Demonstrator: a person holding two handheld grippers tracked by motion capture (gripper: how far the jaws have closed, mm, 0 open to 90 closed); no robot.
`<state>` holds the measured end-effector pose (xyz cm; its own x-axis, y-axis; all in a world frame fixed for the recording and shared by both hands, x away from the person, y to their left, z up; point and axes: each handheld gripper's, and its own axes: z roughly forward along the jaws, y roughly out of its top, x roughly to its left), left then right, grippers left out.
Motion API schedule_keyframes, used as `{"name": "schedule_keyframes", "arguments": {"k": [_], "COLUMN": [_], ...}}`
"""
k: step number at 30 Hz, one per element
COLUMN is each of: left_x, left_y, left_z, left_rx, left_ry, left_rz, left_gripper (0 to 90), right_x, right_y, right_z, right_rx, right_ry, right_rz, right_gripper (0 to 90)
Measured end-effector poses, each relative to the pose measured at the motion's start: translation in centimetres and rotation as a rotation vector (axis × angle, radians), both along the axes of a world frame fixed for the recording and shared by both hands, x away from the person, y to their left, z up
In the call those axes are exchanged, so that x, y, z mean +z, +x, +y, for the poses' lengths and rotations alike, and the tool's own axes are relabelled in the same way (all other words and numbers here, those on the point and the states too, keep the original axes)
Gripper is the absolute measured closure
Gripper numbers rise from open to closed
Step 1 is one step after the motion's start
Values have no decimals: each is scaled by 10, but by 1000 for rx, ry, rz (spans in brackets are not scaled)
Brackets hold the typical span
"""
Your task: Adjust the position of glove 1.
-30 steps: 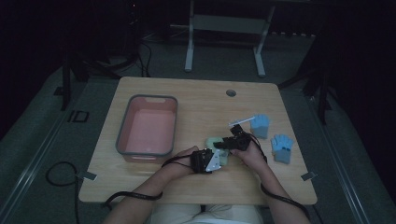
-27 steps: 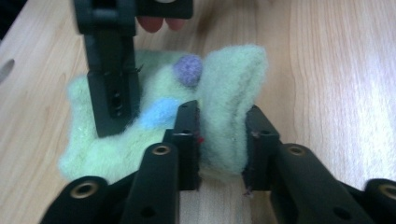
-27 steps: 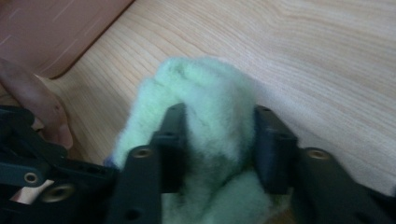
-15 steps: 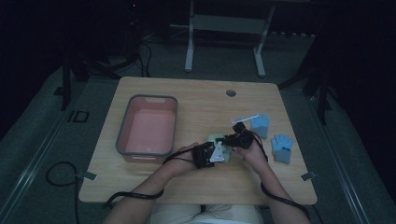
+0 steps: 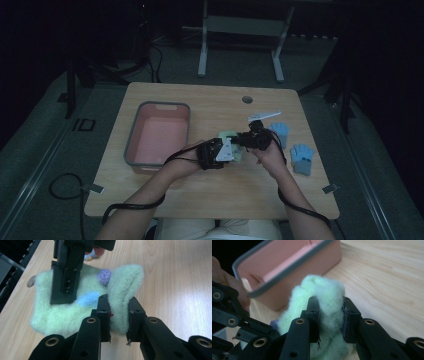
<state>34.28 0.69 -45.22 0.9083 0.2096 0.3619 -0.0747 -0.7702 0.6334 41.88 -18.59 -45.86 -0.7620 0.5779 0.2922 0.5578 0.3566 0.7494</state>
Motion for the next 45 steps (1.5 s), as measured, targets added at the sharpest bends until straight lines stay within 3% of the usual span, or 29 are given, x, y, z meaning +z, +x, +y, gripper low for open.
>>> {"name": "schedule_keyframes", "arguments": {"k": [17,21,28,31,39,41,45], "left_x": [33,34,33,30,26,24,17], "left_y": [1,0,-1,-1,0,0,0], "left_z": [48,63,94,107,141,150,165], "left_rx": [30,49,77,105,152,152,108], "left_ry": [76,102,137,182,198,198,253], "left_rz": [-18,-26,-25,-26,-1,-2,-43], "left_gripper": [761,761,761,760,760,760,760], "right_x": [27,30,34,33,29,28,23], "right_y": [7,8,11,12,14,15,19], "right_z": [54,67,110,126,168,177,192], "right_rx": [54,68,112,124,158,163,174], "right_ry": [24,23,17,22,23,33,49], "right_rz": [-38,-48,-72,-71,-67,-62,-47], "right_gripper": [721,721,721,721,721,722,721]}}
